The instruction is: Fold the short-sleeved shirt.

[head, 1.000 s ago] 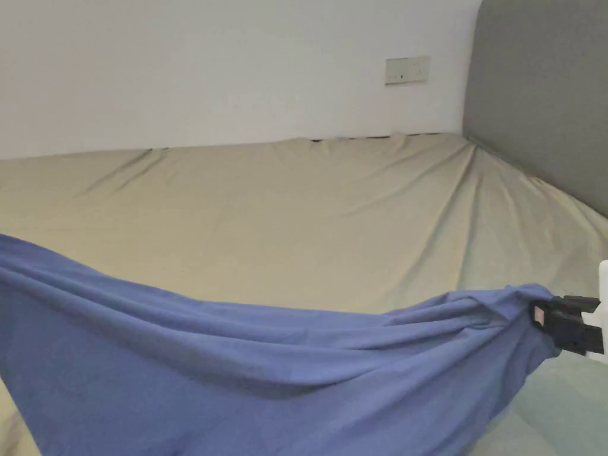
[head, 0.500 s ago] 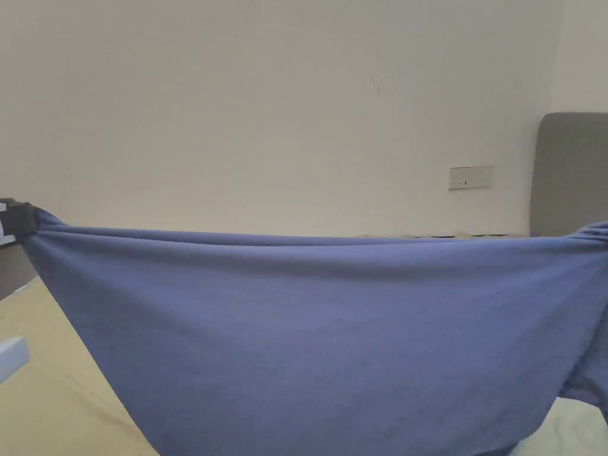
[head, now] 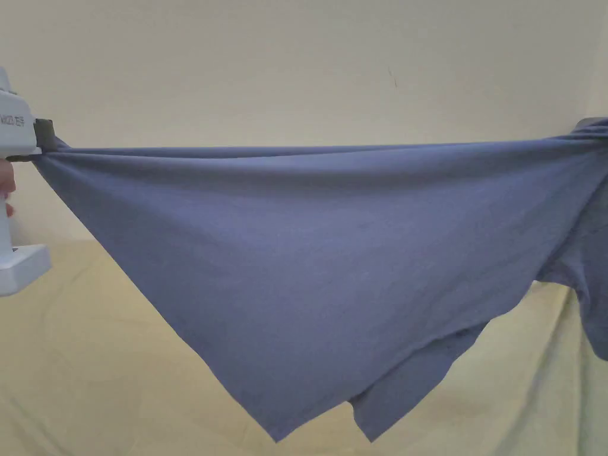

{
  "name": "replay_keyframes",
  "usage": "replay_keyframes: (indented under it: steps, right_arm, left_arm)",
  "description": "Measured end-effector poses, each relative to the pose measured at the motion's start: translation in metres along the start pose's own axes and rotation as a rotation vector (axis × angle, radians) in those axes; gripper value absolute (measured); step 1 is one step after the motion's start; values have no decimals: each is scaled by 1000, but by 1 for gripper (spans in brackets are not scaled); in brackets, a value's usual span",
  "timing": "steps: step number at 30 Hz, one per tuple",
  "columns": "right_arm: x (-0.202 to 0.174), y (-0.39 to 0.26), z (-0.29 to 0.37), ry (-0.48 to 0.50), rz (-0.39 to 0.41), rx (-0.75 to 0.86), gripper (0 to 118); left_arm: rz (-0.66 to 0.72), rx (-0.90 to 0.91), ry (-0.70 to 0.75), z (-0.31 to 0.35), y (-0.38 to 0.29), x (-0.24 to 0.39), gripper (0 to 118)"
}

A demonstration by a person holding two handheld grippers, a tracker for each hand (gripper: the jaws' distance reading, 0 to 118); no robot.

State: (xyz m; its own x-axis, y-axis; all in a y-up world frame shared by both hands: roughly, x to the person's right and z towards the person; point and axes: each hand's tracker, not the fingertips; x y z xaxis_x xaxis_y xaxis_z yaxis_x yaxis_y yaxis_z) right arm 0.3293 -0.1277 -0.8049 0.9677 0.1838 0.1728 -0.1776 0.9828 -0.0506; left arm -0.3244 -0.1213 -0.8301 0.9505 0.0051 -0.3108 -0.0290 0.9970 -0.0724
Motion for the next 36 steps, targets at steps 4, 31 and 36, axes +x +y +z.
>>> replay_keyframes:
  steps: [4, 31, 36]
  right_arm:
    - [-13, -13, -48, -51, -53, 32, 3]
    - [-28, -279, 86, 78, 33, -233, 3]
    - [-15, -281, 191, 107, 34, -254, 3]
  left_arm:
    - [-52, 52, 18, -41, -29, 23, 2]
    - [-111, -274, -144, 68, -290, -4, 2]
    - [-71, -306, -181, 159, -302, -42, 2]
